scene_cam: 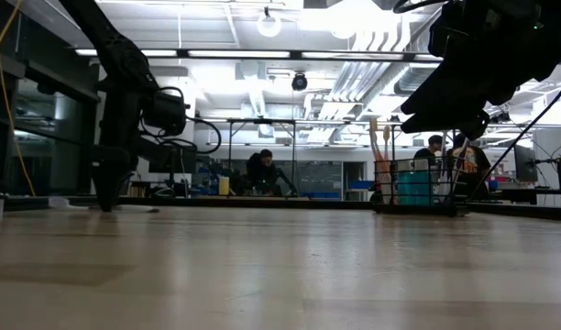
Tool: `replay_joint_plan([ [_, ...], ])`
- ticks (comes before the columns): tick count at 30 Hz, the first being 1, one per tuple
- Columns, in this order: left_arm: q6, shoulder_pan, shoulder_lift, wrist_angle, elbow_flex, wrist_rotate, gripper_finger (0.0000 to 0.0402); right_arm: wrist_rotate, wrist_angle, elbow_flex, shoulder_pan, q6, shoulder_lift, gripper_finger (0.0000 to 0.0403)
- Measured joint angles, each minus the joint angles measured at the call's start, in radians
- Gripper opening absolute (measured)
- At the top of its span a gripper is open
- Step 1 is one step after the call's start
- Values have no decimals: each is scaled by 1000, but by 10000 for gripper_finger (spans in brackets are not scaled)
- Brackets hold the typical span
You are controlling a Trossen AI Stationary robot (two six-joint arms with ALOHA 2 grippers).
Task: Pick & Place toothbrushing station
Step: Put the purple toothbrush into the right of the black mesh organizer
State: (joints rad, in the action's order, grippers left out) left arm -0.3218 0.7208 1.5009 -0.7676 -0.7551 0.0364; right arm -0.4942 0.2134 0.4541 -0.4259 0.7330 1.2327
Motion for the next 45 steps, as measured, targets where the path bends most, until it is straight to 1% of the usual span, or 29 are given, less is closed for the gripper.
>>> replay_joint_plan([
  [6,-3,0,0,4,0,12,156,0,0,0,0,0,0,162],
  [12,-3,0,0,10,0,16,137,6,0,0,0,3,0,162],
  [21,5,-23,1,18,-1,20,83,7,0,0,0,3,0,162],
  [27,7,-52,1,8,-2,44,46,7,0,0,0,4,0,162],
  [33,65,-65,1,-4,-3,53,9,7,0,0,0,4,0,162],
  [41,113,-73,1,-11,-3,80,6,7,0,0,0,4,0,162],
  [45,114,-106,1,-13,-2,132,4,6,0,0,0,4,0,162],
])
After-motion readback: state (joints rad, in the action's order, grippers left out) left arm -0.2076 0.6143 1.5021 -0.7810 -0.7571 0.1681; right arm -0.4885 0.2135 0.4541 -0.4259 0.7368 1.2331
